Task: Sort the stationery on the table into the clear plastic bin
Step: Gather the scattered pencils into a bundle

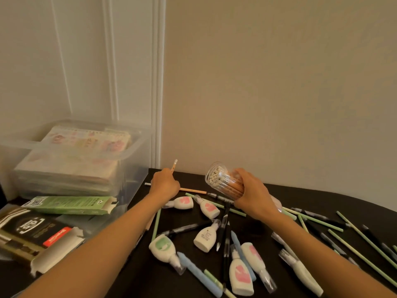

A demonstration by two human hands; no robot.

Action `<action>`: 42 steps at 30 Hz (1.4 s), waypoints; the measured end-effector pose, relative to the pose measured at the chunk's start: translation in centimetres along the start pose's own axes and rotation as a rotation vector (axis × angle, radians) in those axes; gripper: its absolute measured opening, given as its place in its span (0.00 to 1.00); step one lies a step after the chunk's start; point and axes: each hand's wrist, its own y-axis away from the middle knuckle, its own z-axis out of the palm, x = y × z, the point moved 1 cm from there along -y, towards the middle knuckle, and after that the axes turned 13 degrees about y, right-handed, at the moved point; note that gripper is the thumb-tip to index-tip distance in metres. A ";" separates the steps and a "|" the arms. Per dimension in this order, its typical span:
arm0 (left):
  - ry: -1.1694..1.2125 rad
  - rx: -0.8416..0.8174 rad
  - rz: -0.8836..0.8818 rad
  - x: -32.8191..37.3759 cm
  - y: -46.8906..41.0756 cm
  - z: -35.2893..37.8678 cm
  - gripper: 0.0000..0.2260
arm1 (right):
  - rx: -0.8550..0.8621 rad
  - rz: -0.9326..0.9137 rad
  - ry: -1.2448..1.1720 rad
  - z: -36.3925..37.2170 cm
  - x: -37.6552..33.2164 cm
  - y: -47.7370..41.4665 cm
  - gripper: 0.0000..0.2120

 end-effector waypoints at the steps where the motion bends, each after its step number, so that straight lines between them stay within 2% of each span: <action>1: -0.031 -0.028 0.005 0.1 -0.7 0.6 0.11 | -0.003 -0.001 0.007 0.2 0.4 -0.3 0.30; 10: -0.454 -0.293 0.101 0.6 -4.0 3.4 0.11 | -0.036 -0.008 0.010 1.4 3.0 -2.3 0.31; 17: -0.655 -0.259 0.232 0.9 -3.8 4.4 0.12 | -0.024 0.004 -0.046 1.2 3.4 -2.4 0.32; 23: -0.652 -0.153 0.301 1.5 -2.2 3.9 0.12 | 0.020 -0.005 -0.067 -0.2 3.2 -1.3 0.32; 27: -0.492 -0.080 0.332 3.1 -1.2 2.8 0.10 | 0.060 0.037 -0.101 -1.7 3.3 -0.5 0.33; 29: -0.252 -0.084 0.303 3.9 -0.7 2.2 0.08 | 0.086 0.058 -0.118 -2.5 3.4 0.0 0.33; 32: 0.232 -0.184 0.154 5.2 0.6 1.1 0.07 | 0.108 0.079 -0.105 -3.7 3.5 1.3 0.33; 38: 0.409 -0.465 0.131 6.7 4.5 -0.4 0.12 | 0.091 0.113 -0.078 -5.4 3.2 4.5 0.32; 42: 0.682 -0.600 0.098 7.6 7.4 -0.6 0.14 | 0.063 0.114 -0.056 -6.3 3.1 6.3 0.32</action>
